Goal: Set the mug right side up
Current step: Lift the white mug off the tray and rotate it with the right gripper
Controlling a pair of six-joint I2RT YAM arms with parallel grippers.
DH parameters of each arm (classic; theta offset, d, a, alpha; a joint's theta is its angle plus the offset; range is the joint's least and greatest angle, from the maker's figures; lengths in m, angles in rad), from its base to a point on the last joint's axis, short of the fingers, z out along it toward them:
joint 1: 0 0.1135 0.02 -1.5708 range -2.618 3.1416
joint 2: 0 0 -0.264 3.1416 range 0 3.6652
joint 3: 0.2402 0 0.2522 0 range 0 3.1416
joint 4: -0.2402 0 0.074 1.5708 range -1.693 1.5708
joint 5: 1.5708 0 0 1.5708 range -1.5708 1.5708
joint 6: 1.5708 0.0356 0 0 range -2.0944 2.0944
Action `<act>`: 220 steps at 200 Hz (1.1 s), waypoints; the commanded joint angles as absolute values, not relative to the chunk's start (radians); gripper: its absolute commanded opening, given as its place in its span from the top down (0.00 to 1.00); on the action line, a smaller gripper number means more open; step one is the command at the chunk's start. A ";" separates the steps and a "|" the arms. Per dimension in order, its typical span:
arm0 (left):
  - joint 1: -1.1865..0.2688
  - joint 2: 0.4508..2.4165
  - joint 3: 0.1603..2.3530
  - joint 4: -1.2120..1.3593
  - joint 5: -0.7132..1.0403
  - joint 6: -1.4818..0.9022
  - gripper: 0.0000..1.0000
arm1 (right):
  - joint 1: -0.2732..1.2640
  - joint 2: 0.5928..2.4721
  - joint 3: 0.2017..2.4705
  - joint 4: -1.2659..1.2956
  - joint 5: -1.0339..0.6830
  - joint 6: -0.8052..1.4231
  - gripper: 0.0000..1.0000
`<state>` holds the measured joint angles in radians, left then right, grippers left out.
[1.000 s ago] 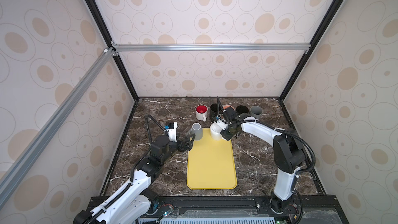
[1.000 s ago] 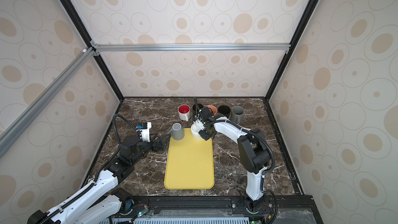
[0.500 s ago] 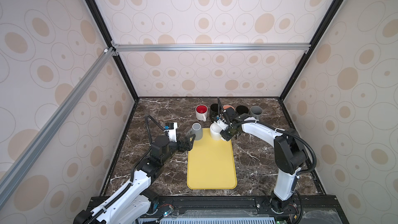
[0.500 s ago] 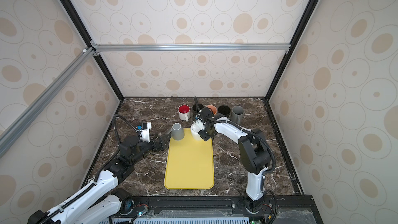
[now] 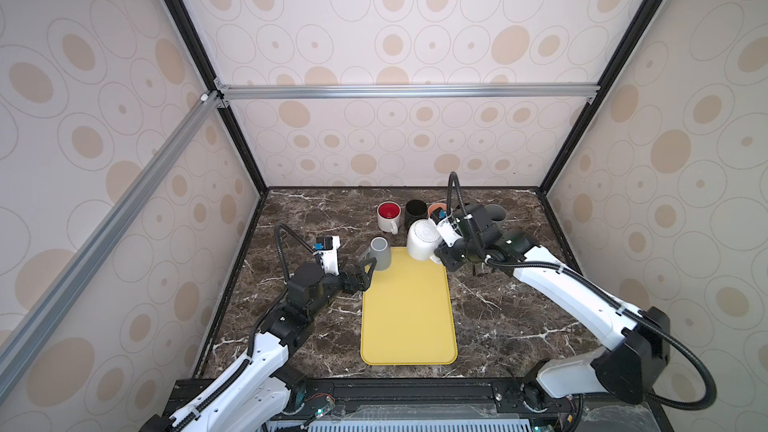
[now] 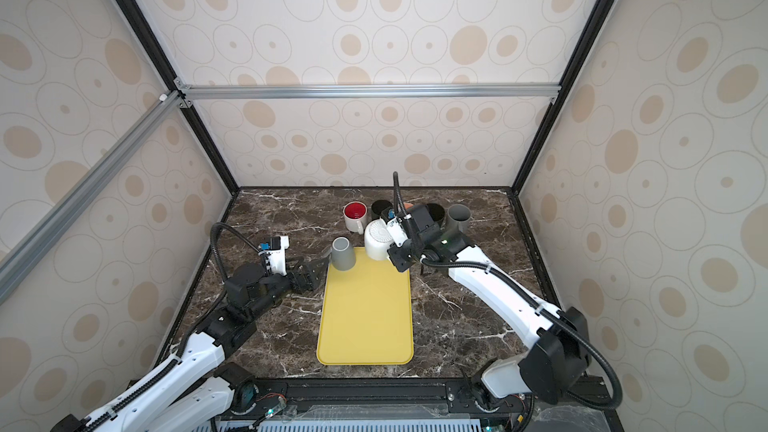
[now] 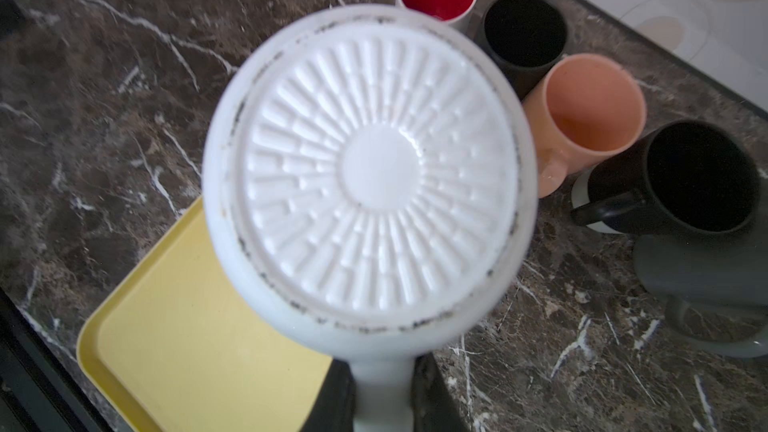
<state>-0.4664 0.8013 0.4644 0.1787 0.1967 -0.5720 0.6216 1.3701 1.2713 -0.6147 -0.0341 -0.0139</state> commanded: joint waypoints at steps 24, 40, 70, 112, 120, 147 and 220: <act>-0.459 0.753 0.476 0.273 0.228 -0.636 0.02 | 0.621 1.244 1.223 -0.390 -0.118 0.189 1.00; -0.457 0.726 0.448 0.354 0.255 -0.665 0.02 | 0.623 1.199 1.194 -0.300 -0.143 0.258 1.00; -0.459 0.700 0.426 0.443 0.304 -0.713 0.02 | 0.624 1.166 1.187 -0.203 -0.217 0.353 1.00; -0.458 0.689 0.407 0.540 0.349 -0.775 0.01 | 0.624 1.173 1.158 -0.051 -0.312 0.500 1.00; -0.458 0.690 0.401 0.566 0.358 -0.787 0.01 | 0.625 1.177 1.140 0.008 -0.337 0.543 1.00; -0.459 0.693 0.389 0.635 0.376 -0.823 0.01 | 0.626 1.190 1.099 0.162 -0.385 0.667 1.00; -0.456 0.755 0.302 0.996 0.404 -1.022 0.02 | 0.649 1.231 1.068 0.362 -0.428 0.824 1.00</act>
<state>-0.4660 0.7349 0.3294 0.7612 0.3912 -0.9043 0.6273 1.2293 1.0645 0.1326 -0.3908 0.7498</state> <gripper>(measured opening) 0.985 0.174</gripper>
